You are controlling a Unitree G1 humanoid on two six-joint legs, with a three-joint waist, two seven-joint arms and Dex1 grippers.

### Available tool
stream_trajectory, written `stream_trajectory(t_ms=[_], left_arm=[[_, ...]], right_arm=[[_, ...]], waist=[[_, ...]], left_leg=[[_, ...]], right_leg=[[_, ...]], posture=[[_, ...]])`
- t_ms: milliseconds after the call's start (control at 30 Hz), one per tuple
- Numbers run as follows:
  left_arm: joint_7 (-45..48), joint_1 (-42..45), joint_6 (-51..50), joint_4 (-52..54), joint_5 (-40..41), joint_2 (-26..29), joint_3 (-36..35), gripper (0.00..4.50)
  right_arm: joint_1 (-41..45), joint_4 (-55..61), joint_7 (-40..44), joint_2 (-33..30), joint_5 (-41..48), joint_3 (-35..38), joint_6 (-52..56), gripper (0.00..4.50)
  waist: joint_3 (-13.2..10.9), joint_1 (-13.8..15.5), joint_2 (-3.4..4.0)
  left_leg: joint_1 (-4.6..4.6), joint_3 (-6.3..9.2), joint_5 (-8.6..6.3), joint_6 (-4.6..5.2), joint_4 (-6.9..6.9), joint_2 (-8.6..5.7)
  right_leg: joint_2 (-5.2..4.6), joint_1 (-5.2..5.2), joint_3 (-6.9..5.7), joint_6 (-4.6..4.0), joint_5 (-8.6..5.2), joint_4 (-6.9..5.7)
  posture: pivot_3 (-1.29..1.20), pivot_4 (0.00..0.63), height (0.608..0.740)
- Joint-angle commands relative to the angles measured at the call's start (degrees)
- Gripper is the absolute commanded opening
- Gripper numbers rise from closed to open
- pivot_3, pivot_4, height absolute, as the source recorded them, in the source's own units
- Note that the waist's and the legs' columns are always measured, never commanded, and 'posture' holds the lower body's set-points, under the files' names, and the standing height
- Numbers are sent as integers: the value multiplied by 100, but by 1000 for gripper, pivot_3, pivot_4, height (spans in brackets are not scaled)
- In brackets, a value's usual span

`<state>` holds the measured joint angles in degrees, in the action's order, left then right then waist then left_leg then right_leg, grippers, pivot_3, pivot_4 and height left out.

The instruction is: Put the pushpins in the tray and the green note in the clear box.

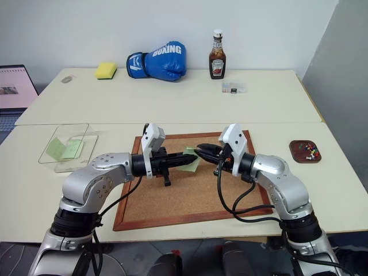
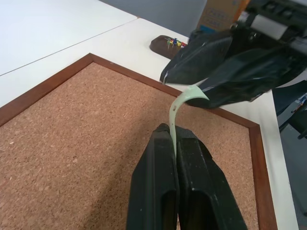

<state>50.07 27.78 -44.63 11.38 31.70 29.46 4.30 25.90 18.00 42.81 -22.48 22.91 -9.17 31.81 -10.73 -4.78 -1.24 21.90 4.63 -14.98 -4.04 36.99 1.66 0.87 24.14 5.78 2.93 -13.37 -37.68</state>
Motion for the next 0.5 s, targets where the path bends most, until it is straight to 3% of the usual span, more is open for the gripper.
stream_trajectory(t_ms=[33,400,500], left_arm=[[37,10,187,32,-75,293,-256,0],[-252,249,786,-826,-484,1223,-1273,0],[-436,311,1012,-1184,-679,1492,-1542,0]], right_arm=[[115,314,43,-150,253,268,152,1851],[575,927,-56,-190,1510,727,1143,4348],[749,1065,-231,-89,1950,855,1475,4458]], waist=[[0,-2,0],[-2,-11,0],[-2,-8,0]], left_leg=[[0,0,0,0,0,0],[-1,2,0,0,-2,1],[0,4,0,0,-2,3]], right_leg=[[0,0,0,0,0,0],[0,3,-3,-1,-1,-1],[1,5,-5,-2,-1,-1]], posture=[[0,150,740],[0,150,740],[0,150,740]])
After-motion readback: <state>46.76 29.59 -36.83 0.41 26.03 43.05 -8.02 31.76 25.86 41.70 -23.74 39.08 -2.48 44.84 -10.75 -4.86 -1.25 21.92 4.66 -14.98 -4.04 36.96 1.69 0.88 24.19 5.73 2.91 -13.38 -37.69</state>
